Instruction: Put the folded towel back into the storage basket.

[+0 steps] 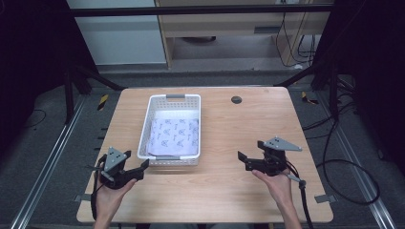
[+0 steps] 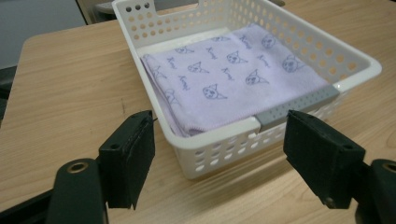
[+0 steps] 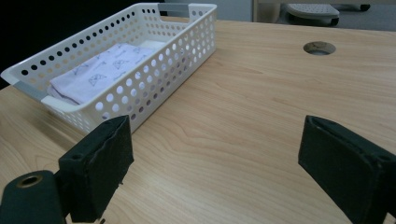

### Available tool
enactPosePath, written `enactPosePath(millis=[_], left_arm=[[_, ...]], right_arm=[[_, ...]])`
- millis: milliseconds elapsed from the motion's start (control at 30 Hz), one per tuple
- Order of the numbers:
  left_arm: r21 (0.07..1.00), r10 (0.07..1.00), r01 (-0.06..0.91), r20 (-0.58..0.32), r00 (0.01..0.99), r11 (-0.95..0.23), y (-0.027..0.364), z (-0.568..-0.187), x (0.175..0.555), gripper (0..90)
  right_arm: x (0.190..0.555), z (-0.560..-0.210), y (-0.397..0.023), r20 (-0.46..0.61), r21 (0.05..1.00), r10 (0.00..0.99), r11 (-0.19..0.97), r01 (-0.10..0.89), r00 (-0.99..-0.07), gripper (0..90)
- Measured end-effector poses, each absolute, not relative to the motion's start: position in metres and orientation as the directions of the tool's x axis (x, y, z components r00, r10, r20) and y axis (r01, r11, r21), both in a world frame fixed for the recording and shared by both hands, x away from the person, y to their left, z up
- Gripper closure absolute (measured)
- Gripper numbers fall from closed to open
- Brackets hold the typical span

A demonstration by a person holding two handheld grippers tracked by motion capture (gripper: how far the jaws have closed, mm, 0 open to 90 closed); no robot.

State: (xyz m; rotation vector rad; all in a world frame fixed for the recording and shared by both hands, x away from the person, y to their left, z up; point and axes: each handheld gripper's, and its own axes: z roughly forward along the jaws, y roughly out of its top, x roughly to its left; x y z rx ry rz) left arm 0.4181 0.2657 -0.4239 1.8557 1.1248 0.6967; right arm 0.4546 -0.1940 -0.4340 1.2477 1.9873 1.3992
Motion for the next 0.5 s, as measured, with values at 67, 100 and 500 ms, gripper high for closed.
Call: enactPosePath(millis=[67, 100, 500], left_arm=[[0.866, 0.895, 0.429, 0.045, 0.443, -0.256, 0.268, -0.428, 0.415, 23.1], [0.866, 0.894, 0.429, 0.046, 0.445, -0.258, 0.269, -0.43, 0.414, 23.1], [0.858, 0.867, 0.417, 0.061, 0.494, -0.298, 0.267, -0.451, 0.405, 18.4]], right_arm=[[0.449, -0.438, -0.202, 0.156, 0.897, 0.845, 0.095, 0.431, -0.512, 9.9], [0.449, -0.438, -0.202, 0.156, 0.897, 0.845, 0.095, 0.431, -0.512, 9.9], [0.434, -0.461, -0.235, 0.154, 0.882, 0.877, 0.085, 0.463, -0.455, 8.3]])
